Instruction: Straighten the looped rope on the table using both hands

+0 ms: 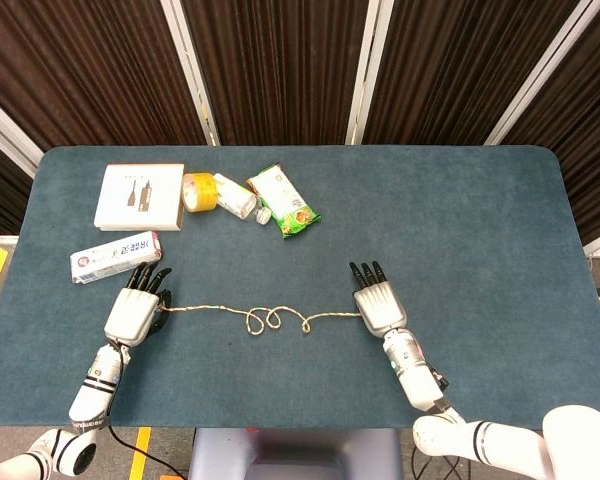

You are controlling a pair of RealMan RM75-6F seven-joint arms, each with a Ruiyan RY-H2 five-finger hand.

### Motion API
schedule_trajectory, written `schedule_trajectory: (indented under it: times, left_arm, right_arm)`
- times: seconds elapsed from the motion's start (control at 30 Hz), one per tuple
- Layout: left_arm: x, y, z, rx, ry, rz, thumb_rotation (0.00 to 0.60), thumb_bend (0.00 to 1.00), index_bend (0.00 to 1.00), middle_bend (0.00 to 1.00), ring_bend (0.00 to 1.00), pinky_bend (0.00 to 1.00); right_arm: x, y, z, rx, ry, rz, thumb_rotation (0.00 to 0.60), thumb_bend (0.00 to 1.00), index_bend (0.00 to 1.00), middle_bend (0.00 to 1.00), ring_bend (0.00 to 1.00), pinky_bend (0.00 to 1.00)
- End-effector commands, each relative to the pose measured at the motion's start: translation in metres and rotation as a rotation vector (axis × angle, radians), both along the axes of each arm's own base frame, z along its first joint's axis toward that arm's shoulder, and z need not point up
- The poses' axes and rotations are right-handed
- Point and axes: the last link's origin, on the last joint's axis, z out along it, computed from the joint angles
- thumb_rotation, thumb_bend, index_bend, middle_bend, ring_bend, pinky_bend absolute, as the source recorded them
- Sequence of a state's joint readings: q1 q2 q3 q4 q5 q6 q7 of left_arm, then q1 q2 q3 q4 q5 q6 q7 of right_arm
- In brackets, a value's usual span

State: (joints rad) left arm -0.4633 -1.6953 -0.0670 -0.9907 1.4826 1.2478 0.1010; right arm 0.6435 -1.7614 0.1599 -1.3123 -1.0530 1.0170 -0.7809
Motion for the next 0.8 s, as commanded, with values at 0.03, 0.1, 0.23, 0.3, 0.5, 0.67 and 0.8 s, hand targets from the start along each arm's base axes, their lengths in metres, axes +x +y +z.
schedule_trajectory:
  times: [0.03,0.1,0.23,0.3,0.5,0.67,0.8]
  left_arm:
    - [0.001,-0.001,0.001,0.002,-0.001,-0.004,0.600,0.44,0.69,0.14,0.00,0.08]
    - [0.001,-0.001,0.002,0.005,-0.001,-0.007,0.600,0.44,0.69,0.14,0.00,0.08]
    - [0.000,-0.002,0.009,0.021,0.003,-0.012,0.600,0.44,0.69,0.14,0.00,0.08]
    - [-0.003,-0.002,0.012,0.028,0.008,-0.006,0.600,0.44,0.69,0.14,0.00,0.08]
    - [-0.018,-0.001,0.026,0.056,0.040,0.021,0.600,0.44,0.68,0.14,0.00,0.08]
    - [-0.037,-0.001,0.035,0.059,0.058,0.064,0.600,0.44,0.69,0.14,0.00,0.09]
    - [-0.043,-0.005,0.034,0.050,0.068,0.072,0.600,0.44,0.69,0.14,0.00,0.09]
  right_arm:
    - [-0.001,-0.001,0.006,-0.008,-0.007,-0.001,0.600,0.60,0.77,0.09,0.00,0.00]
    - [-0.002,-0.001,0.011,-0.017,-0.014,-0.003,0.600,0.60,0.77,0.09,0.00,0.00]
    - [-0.010,-0.004,0.031,-0.053,-0.020,-0.011,0.600,0.61,0.78,0.10,0.00,0.00]
    - [-0.018,-0.006,0.043,-0.074,-0.025,-0.023,0.600,0.61,0.78,0.10,0.00,0.00]
    - [-0.054,-0.006,0.088,-0.154,0.003,-0.065,0.600,0.61,0.78,0.10,0.00,0.00]
    - [-0.087,-0.001,0.123,-0.208,0.028,-0.113,0.600,0.61,0.78,0.10,0.00,0.00]
    - [-0.107,0.007,0.142,-0.234,0.032,-0.138,0.600,0.61,0.78,0.10,0.00,0.00]
